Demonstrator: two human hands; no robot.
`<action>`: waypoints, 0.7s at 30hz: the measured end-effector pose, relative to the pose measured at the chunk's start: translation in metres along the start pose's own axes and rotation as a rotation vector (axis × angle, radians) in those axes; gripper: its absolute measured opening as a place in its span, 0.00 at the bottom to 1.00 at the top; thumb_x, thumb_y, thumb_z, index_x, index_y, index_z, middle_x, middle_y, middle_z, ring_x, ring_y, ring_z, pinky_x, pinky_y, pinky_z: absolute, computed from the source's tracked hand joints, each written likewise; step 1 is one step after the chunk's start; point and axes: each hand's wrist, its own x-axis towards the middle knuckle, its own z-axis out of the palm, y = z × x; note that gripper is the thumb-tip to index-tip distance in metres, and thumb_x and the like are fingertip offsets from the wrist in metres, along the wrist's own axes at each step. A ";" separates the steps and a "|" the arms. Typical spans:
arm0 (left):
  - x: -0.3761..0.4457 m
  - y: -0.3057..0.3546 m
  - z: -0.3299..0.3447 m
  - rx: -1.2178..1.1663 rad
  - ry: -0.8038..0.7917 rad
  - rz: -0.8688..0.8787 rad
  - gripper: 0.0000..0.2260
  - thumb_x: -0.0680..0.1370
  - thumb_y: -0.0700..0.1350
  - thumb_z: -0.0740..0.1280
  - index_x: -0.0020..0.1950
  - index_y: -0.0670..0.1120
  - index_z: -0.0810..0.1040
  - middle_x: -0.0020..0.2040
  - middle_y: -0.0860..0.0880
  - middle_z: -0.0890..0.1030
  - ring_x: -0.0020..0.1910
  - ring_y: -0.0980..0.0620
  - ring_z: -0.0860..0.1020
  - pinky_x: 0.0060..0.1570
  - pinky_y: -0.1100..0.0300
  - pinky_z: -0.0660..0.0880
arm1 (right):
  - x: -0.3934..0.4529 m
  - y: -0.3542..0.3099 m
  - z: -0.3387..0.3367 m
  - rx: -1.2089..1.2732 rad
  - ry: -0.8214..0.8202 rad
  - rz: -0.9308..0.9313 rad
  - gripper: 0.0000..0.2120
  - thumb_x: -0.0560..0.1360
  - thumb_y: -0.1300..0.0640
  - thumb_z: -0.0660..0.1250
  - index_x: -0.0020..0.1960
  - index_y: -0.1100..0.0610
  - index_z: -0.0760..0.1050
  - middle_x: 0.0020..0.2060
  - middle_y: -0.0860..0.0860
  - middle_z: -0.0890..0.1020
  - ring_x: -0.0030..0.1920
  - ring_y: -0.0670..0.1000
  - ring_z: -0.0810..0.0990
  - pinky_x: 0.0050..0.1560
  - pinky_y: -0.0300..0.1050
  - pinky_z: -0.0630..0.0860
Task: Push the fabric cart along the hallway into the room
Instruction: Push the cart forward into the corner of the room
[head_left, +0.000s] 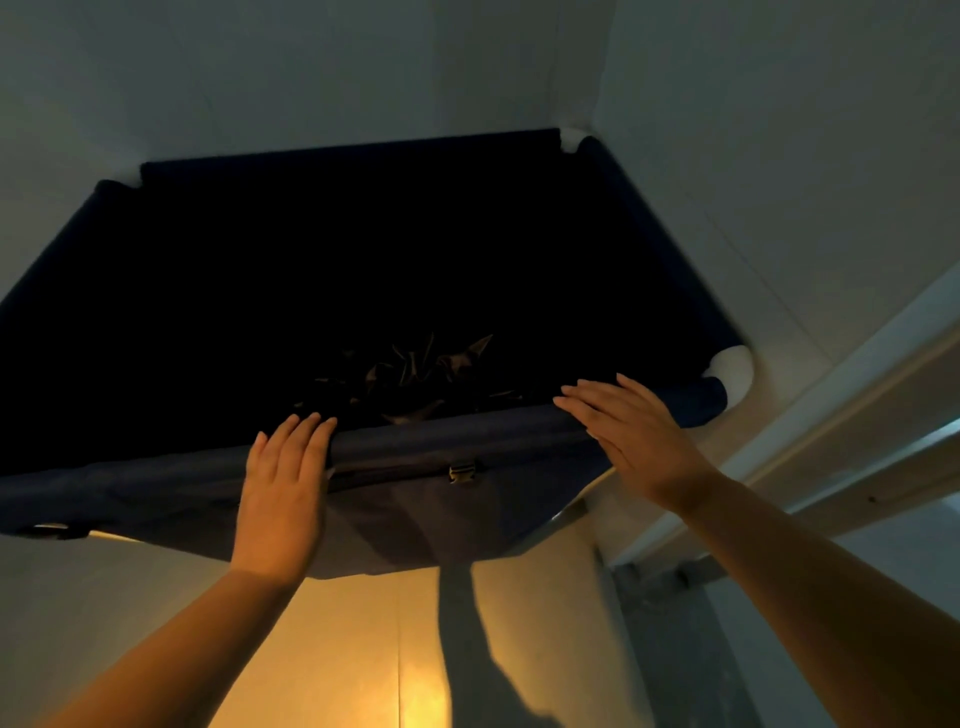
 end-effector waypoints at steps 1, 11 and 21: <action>0.000 0.000 0.000 0.001 0.001 0.005 0.30 0.68 0.29 0.71 0.69 0.37 0.66 0.66 0.34 0.72 0.68 0.36 0.66 0.72 0.47 0.48 | 0.000 -0.001 -0.001 0.005 0.001 0.008 0.23 0.76 0.69 0.60 0.69 0.57 0.68 0.66 0.53 0.74 0.68 0.53 0.68 0.70 0.49 0.54; 0.002 -0.004 -0.005 -0.009 -0.024 0.042 0.28 0.70 0.31 0.71 0.68 0.37 0.68 0.66 0.36 0.72 0.66 0.36 0.68 0.69 0.42 0.58 | 0.001 -0.013 -0.010 0.006 -0.064 0.078 0.22 0.76 0.70 0.61 0.69 0.59 0.68 0.67 0.56 0.72 0.69 0.57 0.66 0.70 0.56 0.57; -0.003 -0.067 -0.035 0.081 -0.212 0.219 0.28 0.82 0.49 0.51 0.75 0.45 0.37 0.77 0.46 0.46 0.75 0.47 0.43 0.72 0.54 0.41 | 0.026 -0.093 -0.005 -0.152 -0.154 0.359 0.24 0.80 0.60 0.58 0.74 0.60 0.55 0.73 0.57 0.61 0.73 0.57 0.55 0.71 0.51 0.53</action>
